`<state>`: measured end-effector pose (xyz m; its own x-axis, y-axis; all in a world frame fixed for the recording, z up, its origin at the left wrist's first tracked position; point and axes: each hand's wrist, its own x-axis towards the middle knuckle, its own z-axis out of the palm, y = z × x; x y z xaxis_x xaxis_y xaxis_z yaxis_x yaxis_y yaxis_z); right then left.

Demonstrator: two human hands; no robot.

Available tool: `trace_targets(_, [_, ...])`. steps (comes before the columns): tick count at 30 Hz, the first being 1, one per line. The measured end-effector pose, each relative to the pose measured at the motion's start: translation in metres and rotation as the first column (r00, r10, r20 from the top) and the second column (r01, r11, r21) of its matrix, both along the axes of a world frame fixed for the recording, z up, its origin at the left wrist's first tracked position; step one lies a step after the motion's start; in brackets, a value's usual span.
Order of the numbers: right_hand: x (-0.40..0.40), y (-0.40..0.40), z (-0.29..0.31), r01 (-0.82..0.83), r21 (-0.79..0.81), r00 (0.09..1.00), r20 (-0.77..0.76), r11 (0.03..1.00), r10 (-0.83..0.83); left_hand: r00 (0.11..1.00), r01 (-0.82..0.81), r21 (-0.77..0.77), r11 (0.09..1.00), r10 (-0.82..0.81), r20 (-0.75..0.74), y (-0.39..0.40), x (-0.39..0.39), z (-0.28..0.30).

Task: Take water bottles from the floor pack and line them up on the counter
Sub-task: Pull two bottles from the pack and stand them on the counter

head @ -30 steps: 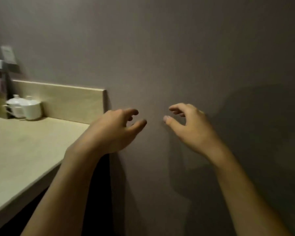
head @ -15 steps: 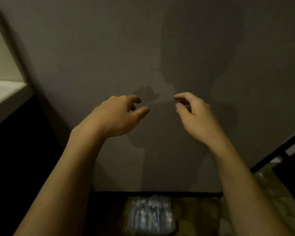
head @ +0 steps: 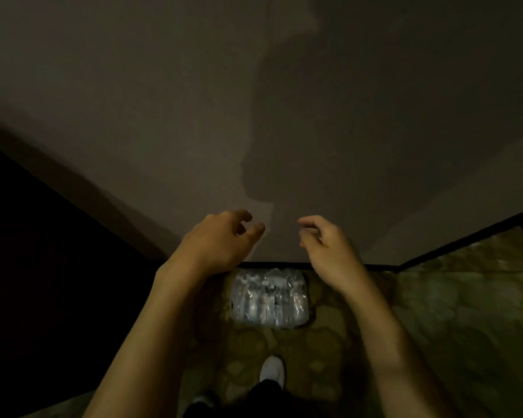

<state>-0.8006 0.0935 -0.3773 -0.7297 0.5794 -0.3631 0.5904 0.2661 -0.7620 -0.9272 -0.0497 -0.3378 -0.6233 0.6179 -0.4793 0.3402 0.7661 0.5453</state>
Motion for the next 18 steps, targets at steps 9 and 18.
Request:
trace_targets(9, [0.024, 0.003, -0.116, 0.163, -0.269, 0.961, 0.26, 0.949, -0.091, 0.952, 0.04, -0.108, 0.993, -0.005, 0.307, 0.032, 0.02, -0.125])
trace_targets(18, [0.016, -0.003, -0.273, 0.181, -0.27, 0.908, 0.416, 0.946, -0.055, 0.933, 0.082, -0.169, 0.982, -0.016, 0.36, 0.04, 0.019, -0.299])
